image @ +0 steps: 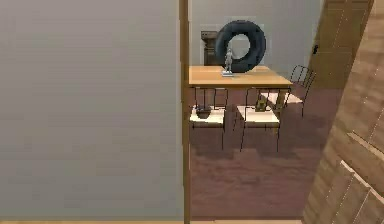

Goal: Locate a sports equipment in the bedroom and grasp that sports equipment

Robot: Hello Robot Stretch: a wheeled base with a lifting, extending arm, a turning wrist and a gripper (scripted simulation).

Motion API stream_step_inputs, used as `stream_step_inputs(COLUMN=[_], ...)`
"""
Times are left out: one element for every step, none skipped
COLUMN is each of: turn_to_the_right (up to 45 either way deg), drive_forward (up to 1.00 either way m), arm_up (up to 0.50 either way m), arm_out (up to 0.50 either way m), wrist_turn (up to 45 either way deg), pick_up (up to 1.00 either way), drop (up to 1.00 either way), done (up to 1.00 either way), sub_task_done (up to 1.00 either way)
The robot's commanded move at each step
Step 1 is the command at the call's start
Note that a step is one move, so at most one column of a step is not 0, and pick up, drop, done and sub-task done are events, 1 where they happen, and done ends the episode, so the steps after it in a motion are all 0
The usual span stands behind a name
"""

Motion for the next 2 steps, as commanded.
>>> stream_step_inputs(turn_to_the_right=[-45.0, -21.0], drive_forward=[0.00, 0.00], arm_up=[0.00, 0.00], arm_out=[0.00, 0.00], wrist_turn=[0.0, 0.0], pick_up=[0.00, 0.00], drop=[0.00, 0.00], done=[0.00, 0.00], sub_task_done=[0.00, 0.00])
